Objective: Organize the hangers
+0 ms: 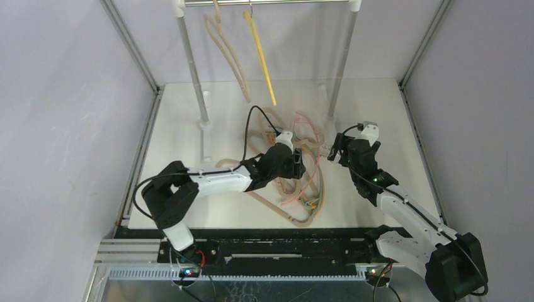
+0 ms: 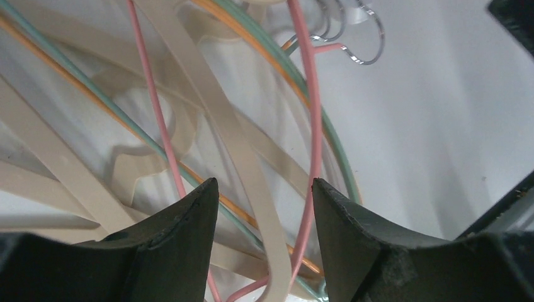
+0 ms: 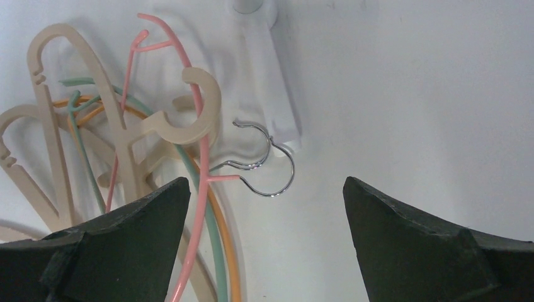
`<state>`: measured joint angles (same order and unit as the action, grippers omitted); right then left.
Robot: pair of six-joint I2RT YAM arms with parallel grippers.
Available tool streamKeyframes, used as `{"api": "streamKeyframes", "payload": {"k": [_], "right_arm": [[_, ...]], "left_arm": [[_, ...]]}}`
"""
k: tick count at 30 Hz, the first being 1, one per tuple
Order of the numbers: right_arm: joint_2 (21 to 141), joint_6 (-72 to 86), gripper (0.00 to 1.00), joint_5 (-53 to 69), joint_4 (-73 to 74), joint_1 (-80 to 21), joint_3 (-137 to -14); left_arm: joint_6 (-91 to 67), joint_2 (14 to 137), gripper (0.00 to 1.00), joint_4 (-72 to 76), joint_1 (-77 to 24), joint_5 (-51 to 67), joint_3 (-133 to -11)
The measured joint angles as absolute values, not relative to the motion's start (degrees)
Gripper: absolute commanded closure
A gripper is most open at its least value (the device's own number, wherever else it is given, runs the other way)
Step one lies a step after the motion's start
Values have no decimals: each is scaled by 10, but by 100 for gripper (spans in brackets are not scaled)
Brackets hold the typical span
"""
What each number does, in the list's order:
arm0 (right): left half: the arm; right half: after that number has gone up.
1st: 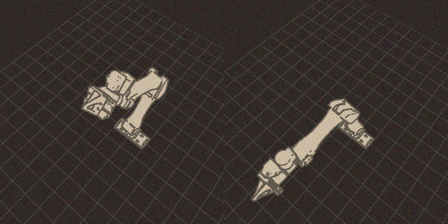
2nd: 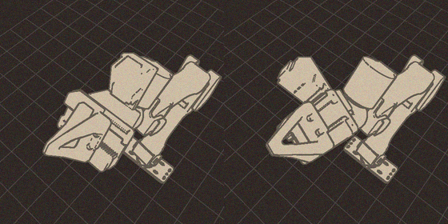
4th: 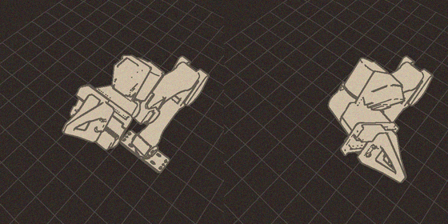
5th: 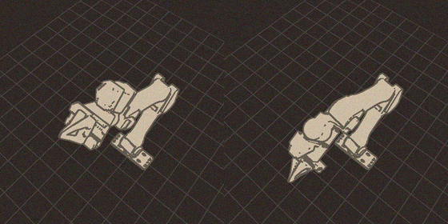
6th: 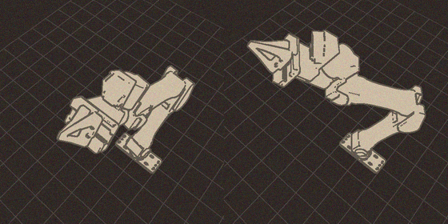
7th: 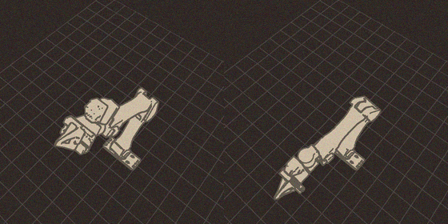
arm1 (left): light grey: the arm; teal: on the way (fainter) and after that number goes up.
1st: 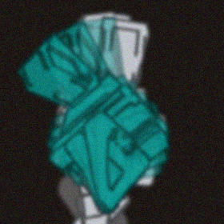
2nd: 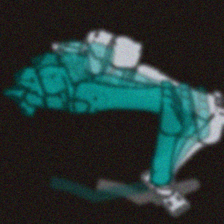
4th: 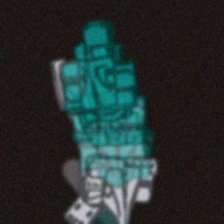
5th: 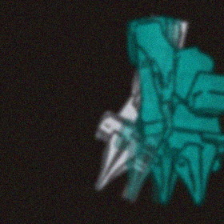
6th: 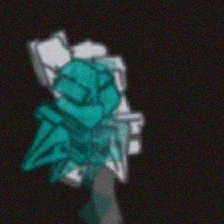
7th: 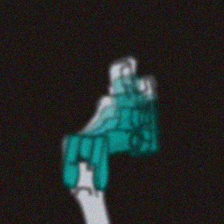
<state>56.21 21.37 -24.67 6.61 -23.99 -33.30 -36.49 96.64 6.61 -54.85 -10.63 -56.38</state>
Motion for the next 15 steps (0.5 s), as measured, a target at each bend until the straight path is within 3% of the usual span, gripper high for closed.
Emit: {"api": "streamKeyframes", "payload": {"k": [15], "right_arm": [[553,225,0,-207,58,-210,-301]], "left_arm": [[-373,1043,40,25,-552,-124,-594]]}}
